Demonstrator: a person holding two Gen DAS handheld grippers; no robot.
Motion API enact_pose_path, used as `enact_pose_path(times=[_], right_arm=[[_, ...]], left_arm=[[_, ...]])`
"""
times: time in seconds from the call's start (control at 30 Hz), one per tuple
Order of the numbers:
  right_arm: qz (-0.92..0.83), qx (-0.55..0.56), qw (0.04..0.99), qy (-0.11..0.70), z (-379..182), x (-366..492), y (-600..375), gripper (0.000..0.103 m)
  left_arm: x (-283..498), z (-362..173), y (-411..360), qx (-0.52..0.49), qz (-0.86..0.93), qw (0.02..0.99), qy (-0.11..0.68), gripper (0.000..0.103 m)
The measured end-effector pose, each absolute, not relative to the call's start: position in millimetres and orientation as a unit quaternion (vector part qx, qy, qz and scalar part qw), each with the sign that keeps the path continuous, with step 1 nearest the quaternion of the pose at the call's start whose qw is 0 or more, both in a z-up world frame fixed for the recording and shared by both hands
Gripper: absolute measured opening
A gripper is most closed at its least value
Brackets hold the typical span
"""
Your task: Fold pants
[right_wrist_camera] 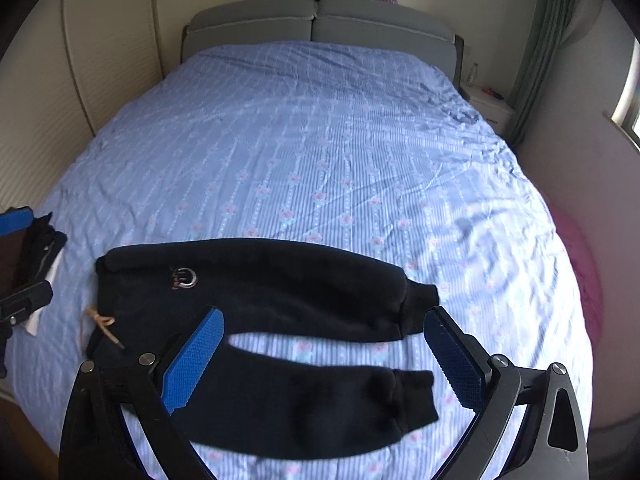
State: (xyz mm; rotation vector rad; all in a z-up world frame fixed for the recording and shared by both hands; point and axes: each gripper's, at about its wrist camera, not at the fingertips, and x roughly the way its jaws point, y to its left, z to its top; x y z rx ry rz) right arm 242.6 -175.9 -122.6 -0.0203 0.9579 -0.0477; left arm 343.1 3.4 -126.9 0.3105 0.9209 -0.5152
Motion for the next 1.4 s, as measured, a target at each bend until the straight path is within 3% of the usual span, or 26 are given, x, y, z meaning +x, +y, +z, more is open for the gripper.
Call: enact_pose_path(times=[0.3,0.4,0.47,0.57,1.0,1.13,1.27,1.4], right_arm=[[-0.045,0.027,0.855,0.517,-195.5,287.7,-191.3,0.097],[-0.056,0.040,0.848,0.526,-210.4,293.9,-197.2,0.096],[-0.060,0.051,0.842,0.534,-220.3,299.9,-200.8,0.095],[-0.063,0.040,0.836,0.544,-233.4,312.1,-201.1,0.094],[-0.074,0.036,0.815,0.574,-285.0,396.2,-224.2,0.093],[-0.075,0.052,0.815,0.572,-287.0,405.0,-231.7,0.093],[-0.067,0.070,0.852,0.515,-244.8,374.3,-224.8,0.093],[-0.048,0.088,0.869,0.485,-207.5,315.7,-212.4,0.093]], left_arm=[[428.9,-223.7,-19.9,0.118,-0.280,0.793,0.528,0.060],[446.6,-255.6,-25.5,0.113,-0.275,0.771,0.564,0.045],[454.4,-271.9,-27.8,0.123,-0.272,0.763,0.573,0.022],[463.1,-276.1,-26.1,0.121,-0.271,0.767,0.568,0.015],[507.3,-287.8,0.1,0.064,-0.172,0.795,0.578,0.016],[482.8,-254.7,12.9,0.063,-0.171,0.821,0.541,0.032],[433.2,-213.6,39.6,0.050,-0.160,0.855,0.491,0.049],[372.5,-193.0,72.8,0.005,-0.123,0.865,0.486,0.054]])
